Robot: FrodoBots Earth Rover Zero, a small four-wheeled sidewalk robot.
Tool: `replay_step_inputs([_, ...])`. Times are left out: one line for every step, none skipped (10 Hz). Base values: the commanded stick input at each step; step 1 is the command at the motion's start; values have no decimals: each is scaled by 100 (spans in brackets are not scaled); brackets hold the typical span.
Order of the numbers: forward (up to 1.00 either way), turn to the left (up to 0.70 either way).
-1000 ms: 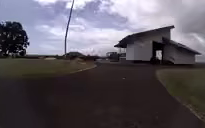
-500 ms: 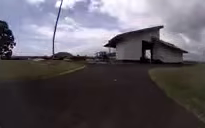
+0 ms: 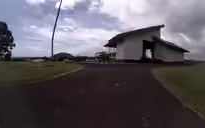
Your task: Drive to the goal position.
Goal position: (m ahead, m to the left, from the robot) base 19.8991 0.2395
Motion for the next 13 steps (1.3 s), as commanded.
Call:
replay_step_inputs([70, -1])
replay_step_inputs([70, -1])
replay_step_inputs([70, -1])
replay_step_inputs([70, -1])
replay_step_inputs([70, -2])
replay_step_inputs([70, -1])
replay_step_inputs([70, -1])
replay_step_inputs([70, -1])
replay_step_inputs([70, -1])
replay_step_inputs([70, -1])
replay_step_inputs([70, -1])
replay_step_inputs([70, -1])
replay_step_inputs([70, -2])
